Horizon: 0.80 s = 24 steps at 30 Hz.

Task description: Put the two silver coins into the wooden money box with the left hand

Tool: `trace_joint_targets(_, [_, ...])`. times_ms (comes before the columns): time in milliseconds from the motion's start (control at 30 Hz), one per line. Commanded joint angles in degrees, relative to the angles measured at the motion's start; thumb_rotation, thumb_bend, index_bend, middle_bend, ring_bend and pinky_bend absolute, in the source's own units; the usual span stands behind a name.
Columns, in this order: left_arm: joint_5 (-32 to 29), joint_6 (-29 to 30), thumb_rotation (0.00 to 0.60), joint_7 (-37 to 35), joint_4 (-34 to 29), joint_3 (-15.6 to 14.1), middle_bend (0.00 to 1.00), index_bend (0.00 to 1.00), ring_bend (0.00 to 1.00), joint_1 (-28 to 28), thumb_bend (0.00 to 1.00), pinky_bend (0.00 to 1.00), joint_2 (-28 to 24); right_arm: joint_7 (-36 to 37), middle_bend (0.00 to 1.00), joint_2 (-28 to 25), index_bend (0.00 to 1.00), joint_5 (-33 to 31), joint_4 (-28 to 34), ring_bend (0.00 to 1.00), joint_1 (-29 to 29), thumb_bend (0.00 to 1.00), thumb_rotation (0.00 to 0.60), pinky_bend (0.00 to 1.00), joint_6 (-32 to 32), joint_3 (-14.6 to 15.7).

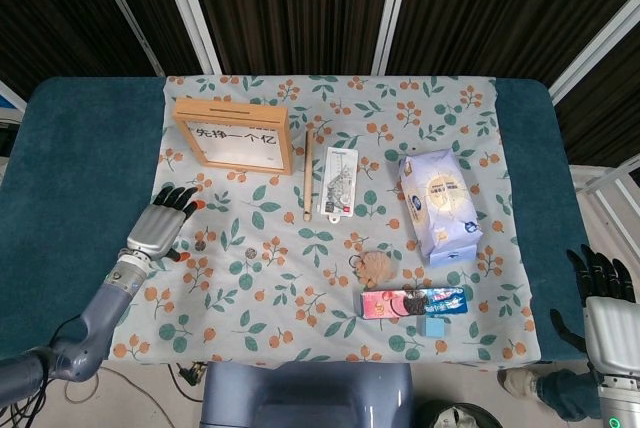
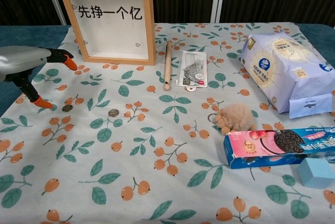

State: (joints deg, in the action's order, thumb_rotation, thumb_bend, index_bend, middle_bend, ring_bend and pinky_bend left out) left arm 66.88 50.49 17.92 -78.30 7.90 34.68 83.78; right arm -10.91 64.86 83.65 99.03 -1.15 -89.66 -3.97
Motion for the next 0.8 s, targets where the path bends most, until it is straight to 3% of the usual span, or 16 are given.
trace_joint_targets(33, [0.09,-0.19,0.600,-0.22,1.30,-0.35,0.04,0.22,0.00,0.28,0.03,0.00,0.81,0.53,0.05,-0.16,0.10,0.24,0.13,0.00,0.08,0.37,0.600,0.00,0.25,0.14])
trace_joint_targets(800, [-1.04,-0.83,0.600,0.00,6.44,-0.57,0.04,0.23,0.00,2.22,0.03,0.00,5.46,0.87,0.05,-0.46,0.10,0.02,0.10,0.00,0.03,0.37,0.600,0.00,0.36,0.07])
